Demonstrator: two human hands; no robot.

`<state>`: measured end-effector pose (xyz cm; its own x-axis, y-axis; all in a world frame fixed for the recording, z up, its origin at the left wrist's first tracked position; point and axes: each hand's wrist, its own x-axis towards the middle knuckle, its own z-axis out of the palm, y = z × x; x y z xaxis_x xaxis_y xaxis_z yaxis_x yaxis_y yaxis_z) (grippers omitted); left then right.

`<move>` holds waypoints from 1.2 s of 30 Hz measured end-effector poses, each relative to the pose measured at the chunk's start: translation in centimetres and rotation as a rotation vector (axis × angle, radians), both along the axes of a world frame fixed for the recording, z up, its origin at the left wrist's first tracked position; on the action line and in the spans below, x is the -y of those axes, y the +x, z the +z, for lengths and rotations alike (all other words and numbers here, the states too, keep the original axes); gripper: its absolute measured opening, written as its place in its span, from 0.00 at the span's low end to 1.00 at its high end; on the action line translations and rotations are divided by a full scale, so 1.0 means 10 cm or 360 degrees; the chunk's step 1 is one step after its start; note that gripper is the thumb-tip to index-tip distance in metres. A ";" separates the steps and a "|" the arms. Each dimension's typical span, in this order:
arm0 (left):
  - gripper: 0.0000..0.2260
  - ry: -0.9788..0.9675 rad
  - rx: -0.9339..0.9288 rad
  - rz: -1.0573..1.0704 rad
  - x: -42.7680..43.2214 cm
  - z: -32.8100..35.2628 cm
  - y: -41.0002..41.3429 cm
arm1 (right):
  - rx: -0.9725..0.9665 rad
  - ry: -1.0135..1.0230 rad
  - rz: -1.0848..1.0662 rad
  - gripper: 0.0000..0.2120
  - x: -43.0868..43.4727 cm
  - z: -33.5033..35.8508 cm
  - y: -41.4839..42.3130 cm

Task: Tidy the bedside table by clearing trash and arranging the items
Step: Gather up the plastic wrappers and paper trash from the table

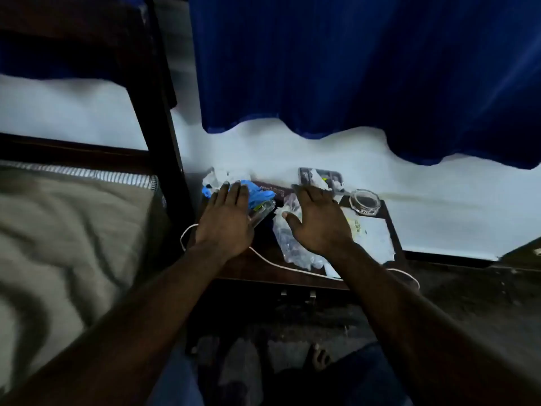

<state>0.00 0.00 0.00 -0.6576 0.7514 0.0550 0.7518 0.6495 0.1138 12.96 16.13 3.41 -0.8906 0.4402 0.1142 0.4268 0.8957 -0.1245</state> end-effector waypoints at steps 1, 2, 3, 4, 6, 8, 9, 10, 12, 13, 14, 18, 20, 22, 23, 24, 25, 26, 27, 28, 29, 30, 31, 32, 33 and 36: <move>0.38 0.0010 -0.0040 0.0030 0.01 -0.08 -0.01 | -0.0012 -0.0013 0.0003 0.32 0.00 -0.08 -0.02; 0.37 0.0073 -0.0047 0.0090 0.03 -0.13 -0.02 | -0.0050 -0.0029 -0.0007 0.32 0.00 -0.11 -0.04; 0.37 0.0113 -0.0063 0.0146 0.03 -0.22 -0.04 | -0.0070 -0.0045 -0.0014 0.32 -0.01 -0.19 -0.05; 0.38 0.0135 -0.0093 0.0174 0.02 -0.28 -0.04 | -0.0090 -0.0067 -0.0011 0.32 -0.01 -0.25 -0.04; 0.37 0.0164 -0.0078 0.0203 -0.05 -0.35 -0.10 | -0.0191 -0.0105 0.0006 0.31 -0.04 -0.36 -0.05; 0.35 0.0194 -0.0093 0.0191 -0.13 -0.37 -0.16 | -0.0295 -0.0121 0.0002 0.30 -0.09 -0.42 -0.05; 0.34 0.0186 -0.0091 0.0183 -0.16 -0.38 -0.19 | -0.0322 -0.0139 -0.0012 0.30 -0.10 -0.44 -0.07; 0.32 0.0183 -0.0096 0.0161 -0.19 -0.40 -0.22 | -0.0352 -0.0159 -0.0020 0.29 -0.11 -0.46 -0.09; 0.26 0.0237 -0.0140 0.0112 -0.22 -0.40 -0.25 | -0.0376 -0.0172 0.0003 0.28 -0.13 -0.49 -0.14; 0.23 0.0273 -0.0162 0.0104 -0.23 -0.38 -0.26 | -0.0357 -0.0167 0.0023 0.29 -0.13 -0.49 -0.16; 0.20 0.0311 -0.0183 0.0106 -0.24 -0.36 -0.28 | -0.0332 -0.0161 0.0045 0.29 -0.14 -0.51 -0.18; 0.15 0.0462 -0.0281 0.0109 -0.34 -0.23 -0.19 | -0.0327 -0.0178 0.0037 0.29 -0.22 -0.51 -0.24; 0.14 0.0608 -0.0334 0.0059 -0.37 -0.14 -0.13 | -0.0369 -0.0176 0.0051 0.29 -0.27 -0.47 -0.28; 0.13 0.0778 -0.0368 0.0002 -0.39 -0.05 -0.09 | -0.0440 -0.0179 0.0051 0.29 -0.30 -0.45 -0.34; 0.12 0.0871 -0.0380 -0.0023 -0.40 -0.01 -0.09 | -0.0493 -0.0204 0.0044 0.30 -0.32 -0.44 -0.38; 0.11 0.0969 -0.0390 -0.0049 -0.39 0.02 -0.09 | -0.0555 -0.0242 0.0034 0.31 -0.33 -0.44 -0.42; 0.11 0.1067 -0.0382 -0.0083 -0.39 0.06 -0.10 | -0.0623 -0.0304 0.0026 0.32 -0.33 -0.43 -0.46; 0.11 0.1164 -0.0353 -0.0124 -0.39 0.09 -0.11 | -0.0681 -0.0388 0.0017 0.34 -0.34 -0.42 -0.50; 0.11 0.1255 -0.0293 -0.0171 -0.38 0.12 -0.12 | -0.0723 -0.0487 0.0020 0.36 -0.35 -0.41 -0.53; 0.11 0.1336 -0.0191 -0.0220 -0.38 0.14 -0.14 | -0.0757 -0.0593 0.0041 0.39 -0.36 -0.40 -0.55; 0.11 0.1410 -0.0045 -0.0251 -0.38 0.16 -0.16 | -0.0785 -0.0713 0.0074 0.42 -0.37 -0.38 -0.57; 0.10 0.1485 0.0134 -0.0250 -0.39 0.17 -0.19 | -0.0807 -0.0856 0.0100 0.43 -0.37 -0.37 -0.59; 0.08 0.1576 0.0317 -0.0224 -0.41 0.19 -0.22 | -0.0824 -0.1006 0.0109 0.41 -0.37 -0.34 -0.60; 0.06 0.1687 0.0500 -0.0184 -0.43 0.20 -0.27 | -0.0843 -0.1147 0.0101 0.37 -0.36 -0.33 -0.61; 0.05 0.1800 0.0679 -0.0146 -0.46 0.20 -0.34 | -0.0871 -0.1278 0.0080 0.32 -0.36 -0.32 -0.62; 0.06 0.1979 0.1057 -0.0170 -0.52 0.18 -0.52 | -0.0993 -0.1493 0.0048 0.18 -0.32 -0.29 -0.65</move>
